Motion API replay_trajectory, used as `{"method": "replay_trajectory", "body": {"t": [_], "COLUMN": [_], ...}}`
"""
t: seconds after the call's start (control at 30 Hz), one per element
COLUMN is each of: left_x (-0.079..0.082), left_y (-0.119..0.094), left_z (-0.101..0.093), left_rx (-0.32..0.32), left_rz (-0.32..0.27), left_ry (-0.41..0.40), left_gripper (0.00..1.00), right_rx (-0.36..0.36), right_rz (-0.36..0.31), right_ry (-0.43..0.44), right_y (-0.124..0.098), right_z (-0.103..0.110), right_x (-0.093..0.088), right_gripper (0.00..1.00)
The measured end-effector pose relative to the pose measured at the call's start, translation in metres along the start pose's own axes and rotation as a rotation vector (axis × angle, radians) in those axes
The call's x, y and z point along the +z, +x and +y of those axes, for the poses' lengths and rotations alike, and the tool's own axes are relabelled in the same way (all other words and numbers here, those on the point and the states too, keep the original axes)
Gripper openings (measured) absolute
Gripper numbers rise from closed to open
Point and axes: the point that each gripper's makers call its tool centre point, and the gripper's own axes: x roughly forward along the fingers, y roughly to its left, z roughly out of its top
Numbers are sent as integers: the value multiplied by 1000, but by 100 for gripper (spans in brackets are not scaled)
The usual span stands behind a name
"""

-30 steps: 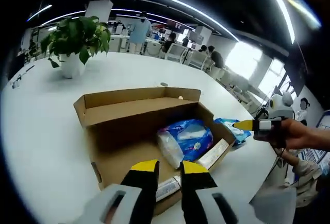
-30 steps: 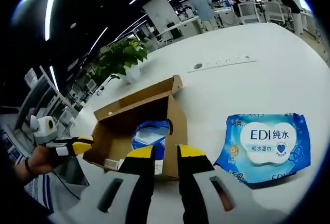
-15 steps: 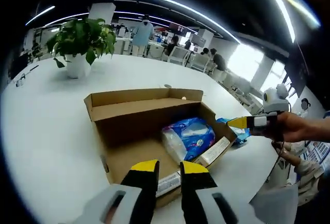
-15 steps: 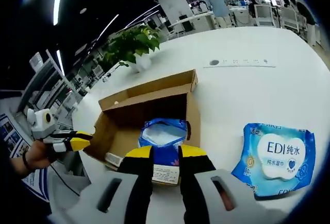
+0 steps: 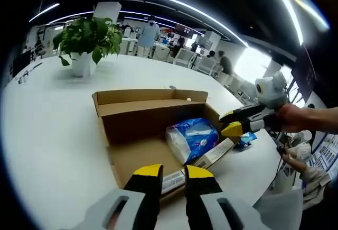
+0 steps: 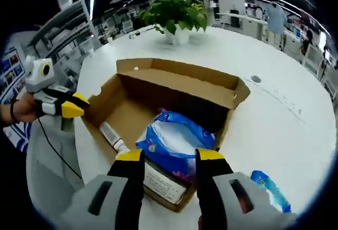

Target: Operate the shoe box by opening the lid, removing the specified soft item, and placing it in the target area until the item is outside and the box remains undamaged.

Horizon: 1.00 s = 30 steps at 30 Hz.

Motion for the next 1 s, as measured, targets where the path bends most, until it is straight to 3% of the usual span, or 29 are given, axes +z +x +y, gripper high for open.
{"method": "replay_trajectory", "body": {"t": [0.1,0.33,0.63,0.73,1.0], "left_x": [-1,1,1,0,-3], "left_y": [-1,-7,-10,-11,-11], "left_z": [1,1,1,-1,-4], "left_rx": [3,6,0,-4,-7], "left_rz": [1,-5,7,9,18], "left_ry": [-4,4,72,74,74], "left_gripper": [16,17,23,24,24], "right_rx": [1,43,85,94,136], "right_rz": [54,143,258,284,325], "right_ry": [-112,-254,-325,-366,-374], "right_y": [6,21,40,47,64], "right_z": [-3,0,-6,-9,-10], "right_x": [3,7,-3,-2,-7], "right_gripper": [41,52,61,62,62]}}
